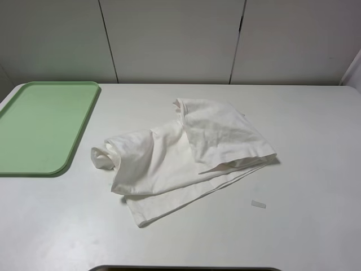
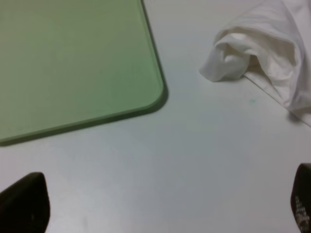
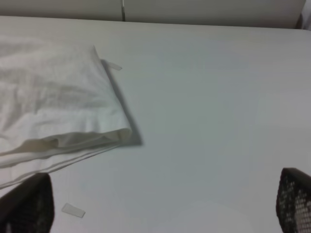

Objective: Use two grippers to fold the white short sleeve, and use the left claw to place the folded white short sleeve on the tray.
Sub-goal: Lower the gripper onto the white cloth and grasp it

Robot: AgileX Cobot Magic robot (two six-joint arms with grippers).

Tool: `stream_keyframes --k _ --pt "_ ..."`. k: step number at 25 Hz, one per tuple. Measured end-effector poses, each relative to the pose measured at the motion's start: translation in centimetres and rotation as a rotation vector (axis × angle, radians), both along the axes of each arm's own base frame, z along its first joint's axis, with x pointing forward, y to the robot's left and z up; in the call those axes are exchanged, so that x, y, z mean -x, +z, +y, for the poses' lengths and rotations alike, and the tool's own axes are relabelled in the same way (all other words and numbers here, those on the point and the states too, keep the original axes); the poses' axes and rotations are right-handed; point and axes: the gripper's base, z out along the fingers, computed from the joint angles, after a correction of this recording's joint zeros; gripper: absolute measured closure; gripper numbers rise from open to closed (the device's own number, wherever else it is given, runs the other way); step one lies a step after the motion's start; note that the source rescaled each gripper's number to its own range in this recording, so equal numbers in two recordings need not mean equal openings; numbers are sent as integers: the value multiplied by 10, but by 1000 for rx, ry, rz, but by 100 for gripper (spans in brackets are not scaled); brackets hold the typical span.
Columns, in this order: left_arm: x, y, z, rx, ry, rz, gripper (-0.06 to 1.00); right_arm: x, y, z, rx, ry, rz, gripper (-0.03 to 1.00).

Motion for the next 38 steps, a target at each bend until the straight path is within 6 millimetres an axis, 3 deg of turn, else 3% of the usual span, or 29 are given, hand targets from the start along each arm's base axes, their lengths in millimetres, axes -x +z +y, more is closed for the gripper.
stream_keyframes --k 38 --pt "0 0 0 0 0 0 -6 0 0 0 -6 -2 -3 -3"
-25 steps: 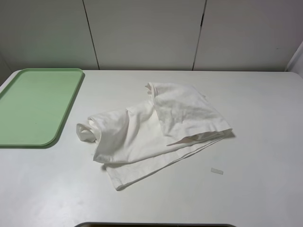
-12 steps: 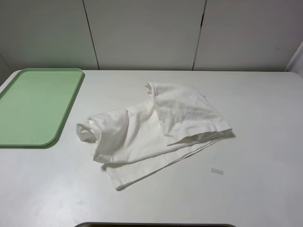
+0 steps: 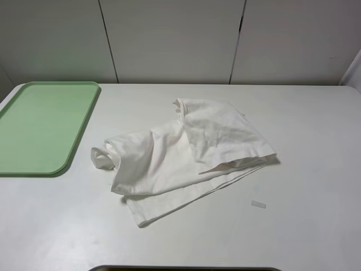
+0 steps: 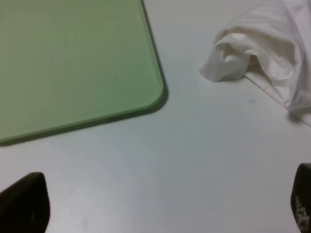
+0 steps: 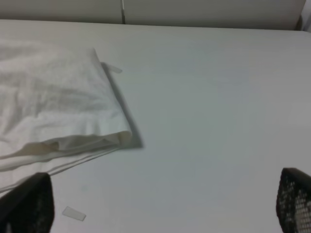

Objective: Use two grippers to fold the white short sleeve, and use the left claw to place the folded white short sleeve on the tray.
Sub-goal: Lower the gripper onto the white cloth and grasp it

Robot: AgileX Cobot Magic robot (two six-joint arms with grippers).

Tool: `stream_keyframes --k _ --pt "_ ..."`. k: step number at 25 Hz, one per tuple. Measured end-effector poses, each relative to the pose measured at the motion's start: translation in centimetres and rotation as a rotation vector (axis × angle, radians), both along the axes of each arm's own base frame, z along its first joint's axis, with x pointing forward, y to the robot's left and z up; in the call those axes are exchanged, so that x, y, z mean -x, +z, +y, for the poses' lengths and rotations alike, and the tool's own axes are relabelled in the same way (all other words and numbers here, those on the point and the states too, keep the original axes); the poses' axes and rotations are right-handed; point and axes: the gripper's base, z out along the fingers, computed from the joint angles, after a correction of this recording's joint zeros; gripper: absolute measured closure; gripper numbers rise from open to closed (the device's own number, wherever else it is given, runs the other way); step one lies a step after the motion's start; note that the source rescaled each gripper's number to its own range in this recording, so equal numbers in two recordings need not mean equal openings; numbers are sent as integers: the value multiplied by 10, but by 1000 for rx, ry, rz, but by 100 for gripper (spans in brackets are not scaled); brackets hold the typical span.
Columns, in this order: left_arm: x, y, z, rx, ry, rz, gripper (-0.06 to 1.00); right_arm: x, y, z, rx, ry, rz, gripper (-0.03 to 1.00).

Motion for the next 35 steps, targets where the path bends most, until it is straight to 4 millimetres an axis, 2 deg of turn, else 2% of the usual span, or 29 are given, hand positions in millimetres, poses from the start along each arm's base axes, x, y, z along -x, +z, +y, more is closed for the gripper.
stream_keyframes --k 21,26,28,29,33,35 --pt "0 0 1 0 -53 -3 -6 0 1 0 0 -1 -7 -3" --pt "-5 6 -1 62 -26 -5 -5 0 1 0 0 -1 -7 -3" --pt "-17 13 -8 150 -37 0 -4 0 1 0 0 -1 -7 -3" --pt "-33 20 -16 242 -54 24 -2 0 1 0 0 -1 -7 -3" --pt "-61 27 -27 367 -65 73 0 0 1 0 0 -1 -7 -3" --pt "-94 30 -36 442 -79 119 1 0 1 0 0 -1 -9 -3"
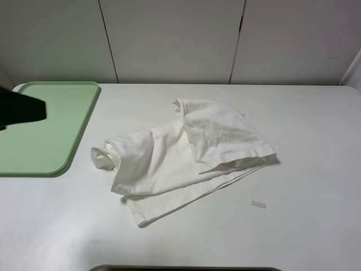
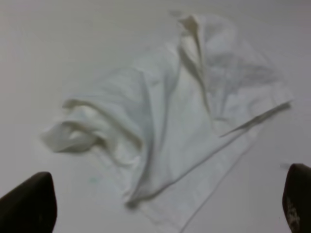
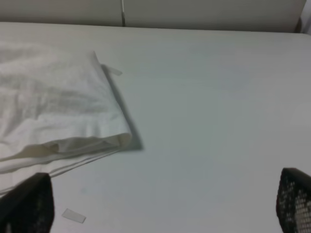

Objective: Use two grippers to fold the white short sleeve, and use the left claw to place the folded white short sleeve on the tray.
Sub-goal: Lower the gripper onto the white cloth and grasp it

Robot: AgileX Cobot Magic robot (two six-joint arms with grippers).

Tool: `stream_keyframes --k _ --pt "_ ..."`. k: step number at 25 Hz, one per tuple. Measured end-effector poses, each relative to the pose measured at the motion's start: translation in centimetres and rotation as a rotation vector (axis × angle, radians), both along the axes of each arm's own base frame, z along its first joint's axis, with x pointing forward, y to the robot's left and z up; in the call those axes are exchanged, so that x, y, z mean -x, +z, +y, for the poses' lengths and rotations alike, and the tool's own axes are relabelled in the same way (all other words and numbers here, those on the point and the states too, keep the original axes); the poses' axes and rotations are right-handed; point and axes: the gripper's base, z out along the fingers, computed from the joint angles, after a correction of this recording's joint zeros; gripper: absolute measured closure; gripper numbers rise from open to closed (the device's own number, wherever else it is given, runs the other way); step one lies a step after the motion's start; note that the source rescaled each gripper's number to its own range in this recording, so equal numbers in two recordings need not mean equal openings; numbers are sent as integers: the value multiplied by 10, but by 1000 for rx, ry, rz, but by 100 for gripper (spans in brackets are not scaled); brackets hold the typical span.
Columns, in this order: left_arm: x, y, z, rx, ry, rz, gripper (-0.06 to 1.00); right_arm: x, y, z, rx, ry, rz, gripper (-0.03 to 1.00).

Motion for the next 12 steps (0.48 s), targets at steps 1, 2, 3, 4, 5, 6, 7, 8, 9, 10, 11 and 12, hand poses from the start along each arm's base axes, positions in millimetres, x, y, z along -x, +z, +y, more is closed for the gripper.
stream_keyframes --k 1,2,3,4,5,6,7,8,9,10,11,12 --pt "-17 -1 -5 27 -20 38 2 0 0 0 0 0 -2 -3" --pt "-32 -3 -9 47 -45 68 2 0 0 0 0 0 -2 -3" --pt "-47 -5 -14 67 -70 94 3 0 0 0 -1 0 -2 -3" --pt "-60 -8 -17 73 -94 118 3 0 0 0 -1 0 -2 -3" --pt "-70 -10 -21 91 -115 132 3 0 0 0 -1 0 -2 -3" --pt "-84 -16 -25 116 -129 171 4 0 0 0 -1 0 -2 -3" --pt "-94 -19 -27 127 -144 188 4 0 0 0 -1 0 -2 -3" --pt "-106 -25 -30 144 -153 221 4 0 0 0 -1 0 -2 -3" --pt "-116 -33 -33 161 -157 258 4 0 0 0 -1 0 -2 -3" --pt "-126 -41 -35 167 -163 293 4 0 0 0 -1 0 -2 -3" --pt "-133 -46 -36 172 -166 313 4 0 0 0 -1 0 -2 -3" --pt "-140 -54 -37 176 -168 343 4 0 0 0 -1 0 -2 -3"
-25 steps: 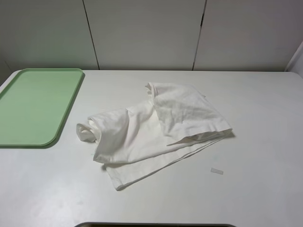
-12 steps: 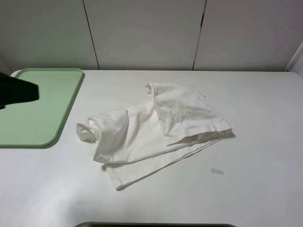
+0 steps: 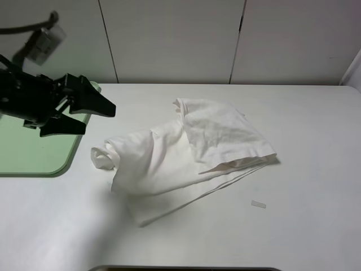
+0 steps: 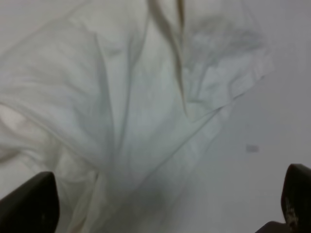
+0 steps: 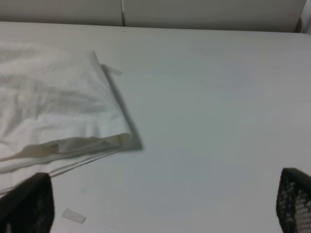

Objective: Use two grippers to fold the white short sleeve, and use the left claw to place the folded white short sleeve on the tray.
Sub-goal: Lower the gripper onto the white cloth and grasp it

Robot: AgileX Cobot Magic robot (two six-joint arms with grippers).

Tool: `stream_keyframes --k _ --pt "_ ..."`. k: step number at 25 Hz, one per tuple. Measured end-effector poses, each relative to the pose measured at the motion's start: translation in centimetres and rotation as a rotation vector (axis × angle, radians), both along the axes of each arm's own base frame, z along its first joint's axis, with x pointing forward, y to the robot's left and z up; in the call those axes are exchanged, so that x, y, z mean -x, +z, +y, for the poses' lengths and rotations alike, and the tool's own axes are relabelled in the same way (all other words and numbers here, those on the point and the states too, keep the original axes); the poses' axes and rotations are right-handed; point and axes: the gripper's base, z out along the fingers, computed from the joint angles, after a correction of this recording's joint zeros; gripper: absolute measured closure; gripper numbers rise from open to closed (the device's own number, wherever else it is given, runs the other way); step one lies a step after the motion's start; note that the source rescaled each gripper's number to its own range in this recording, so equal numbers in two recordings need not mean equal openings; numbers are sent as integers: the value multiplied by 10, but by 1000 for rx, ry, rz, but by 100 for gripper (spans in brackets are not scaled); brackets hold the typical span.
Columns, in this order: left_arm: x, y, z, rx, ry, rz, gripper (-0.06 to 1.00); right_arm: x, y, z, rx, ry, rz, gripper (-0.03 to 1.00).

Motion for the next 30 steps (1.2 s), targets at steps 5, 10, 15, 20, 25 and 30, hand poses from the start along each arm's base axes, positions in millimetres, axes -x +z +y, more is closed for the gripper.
stream_keyframes --k 5,10,15,20,25,30 --pt "-26 -51 -5 9 -15 179 4 0 0 0 0 0 0 -3" --pt "-32 -79 -7 3 -24 281 4 0 0 0 0 0 0 -3" --pt "-41 -107 -11 27 -11 312 4 0 0 0 0 0 0 -3" --pt "-40 -127 -22 30 -33 359 4 0 0 0 0 0 0 -3" --pt "-38 -138 -28 -3 -38 381 4 0 0 0 0 0 0 -3" --pt "-37 -150 -38 -31 -40 373 5 0 0 0 0 0 0 -3"
